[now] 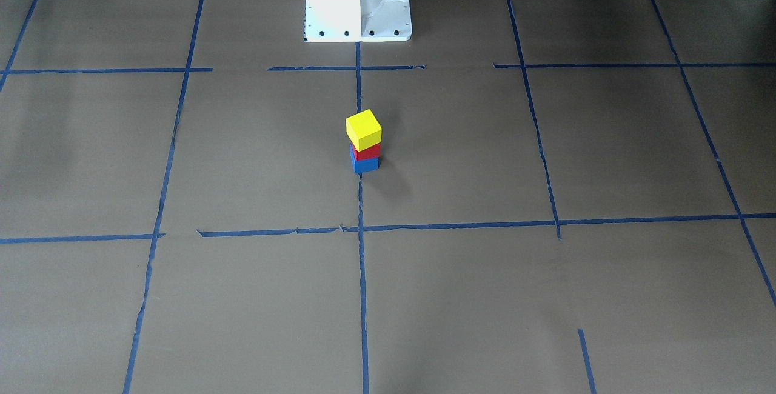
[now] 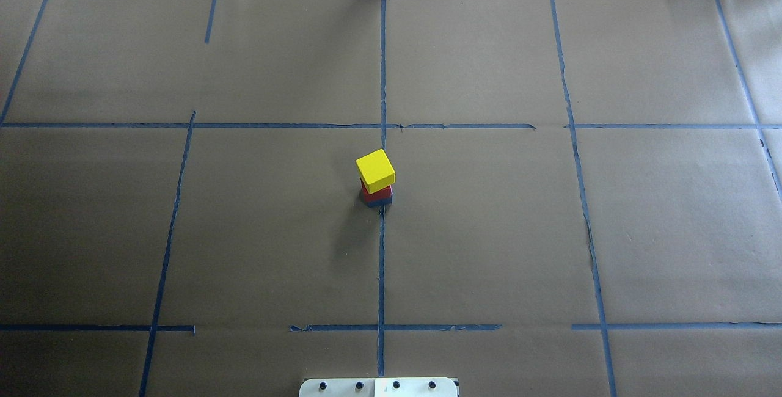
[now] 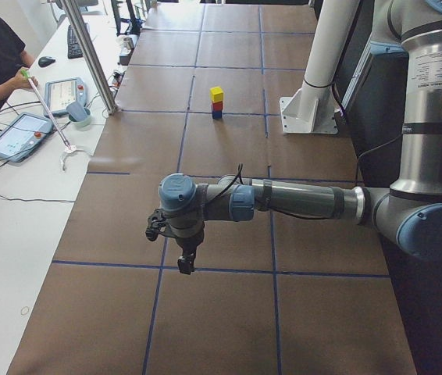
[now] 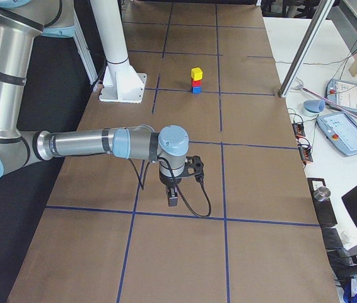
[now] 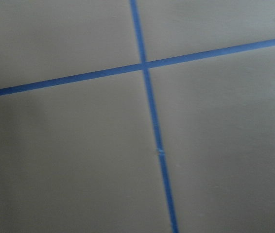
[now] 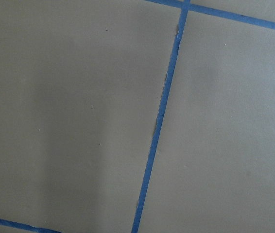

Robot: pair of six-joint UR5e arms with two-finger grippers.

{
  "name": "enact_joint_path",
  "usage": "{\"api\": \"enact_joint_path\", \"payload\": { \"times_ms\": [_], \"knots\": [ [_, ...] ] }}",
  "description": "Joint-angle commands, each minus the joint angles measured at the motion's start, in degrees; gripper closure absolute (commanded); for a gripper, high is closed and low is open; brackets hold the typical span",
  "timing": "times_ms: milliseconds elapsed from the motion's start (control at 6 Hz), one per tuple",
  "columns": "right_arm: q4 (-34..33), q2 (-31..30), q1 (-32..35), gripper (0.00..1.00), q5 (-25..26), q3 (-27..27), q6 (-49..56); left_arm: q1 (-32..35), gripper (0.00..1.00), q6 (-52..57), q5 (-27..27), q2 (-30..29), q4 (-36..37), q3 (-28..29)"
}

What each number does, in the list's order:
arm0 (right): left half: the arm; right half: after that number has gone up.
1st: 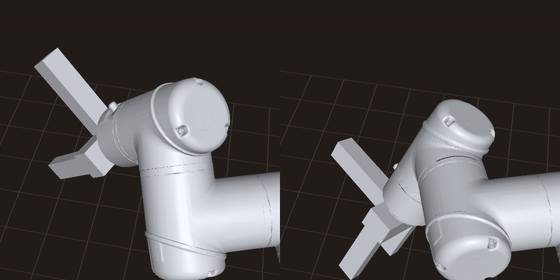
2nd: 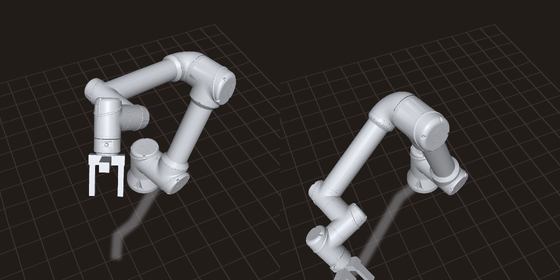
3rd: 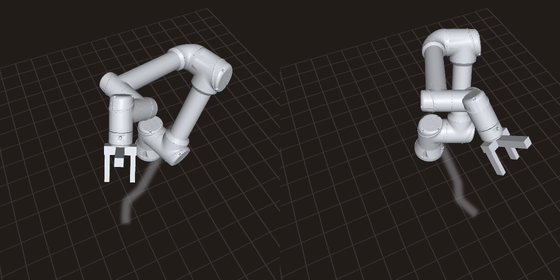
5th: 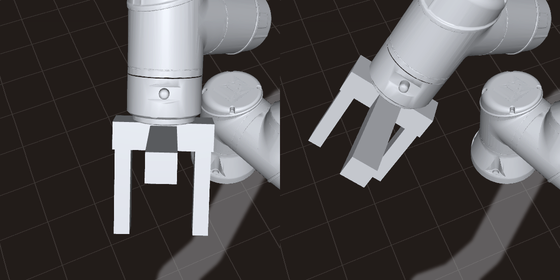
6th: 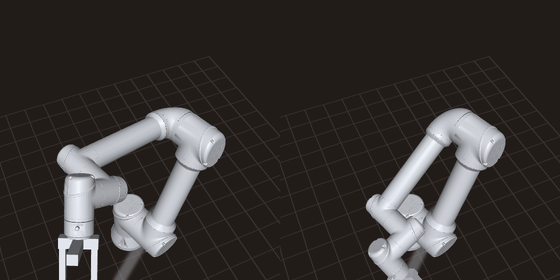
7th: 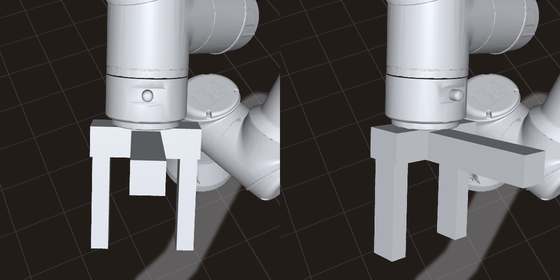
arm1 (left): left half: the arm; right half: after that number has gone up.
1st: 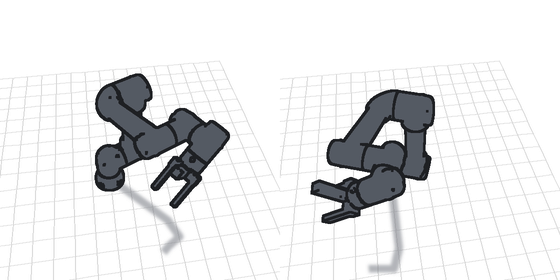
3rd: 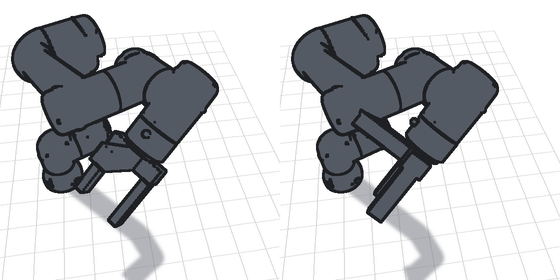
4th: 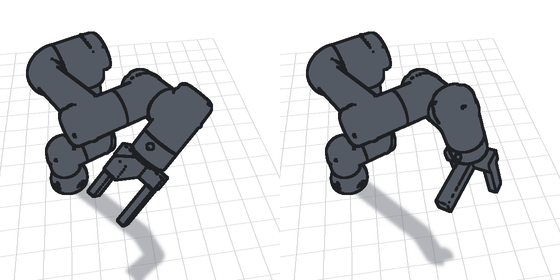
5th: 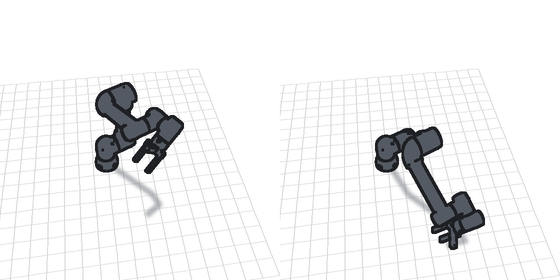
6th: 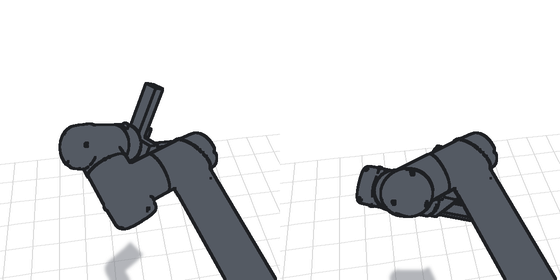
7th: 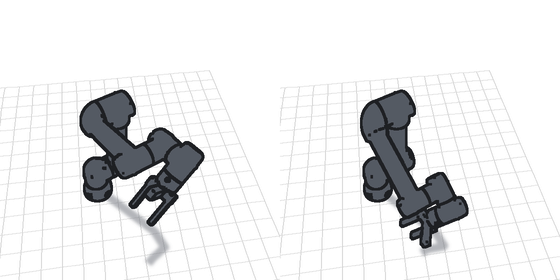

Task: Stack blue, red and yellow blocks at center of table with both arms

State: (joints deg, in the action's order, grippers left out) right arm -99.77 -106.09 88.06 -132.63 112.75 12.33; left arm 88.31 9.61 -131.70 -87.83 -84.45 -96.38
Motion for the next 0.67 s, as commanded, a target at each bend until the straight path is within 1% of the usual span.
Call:
{"api": "enact_joint_path", "payload": {
  "times_ms": [0, 167, 333, 500],
  "knots": [
    [0.46, 0.01, 0.0, 0.0, 0.0, -0.86, -0.37, -0.24, 0.0, -0.21, 0.22, 0.03, 0.51, -0.55],
    [0.46, 0.1, -0.08, 0.0, -0.09, -1.3, -0.37, -0.16, 0.0, -0.12, -2.48, 0.81, 0.69, -0.65],
    [0.54, 0.1, 0.0, 0.0, -0.26, -1.22, -0.03, -0.24, 0.0, -0.21, -3.55, 0.91, 0.43, -0.13],
    [0.55, 0.1, 0.0, 0.0, -0.26, -1.13, 0.33, -0.24, 0.0, -0.21, -3.21, 1.0, 0.08, -0.38]
  ]
}}
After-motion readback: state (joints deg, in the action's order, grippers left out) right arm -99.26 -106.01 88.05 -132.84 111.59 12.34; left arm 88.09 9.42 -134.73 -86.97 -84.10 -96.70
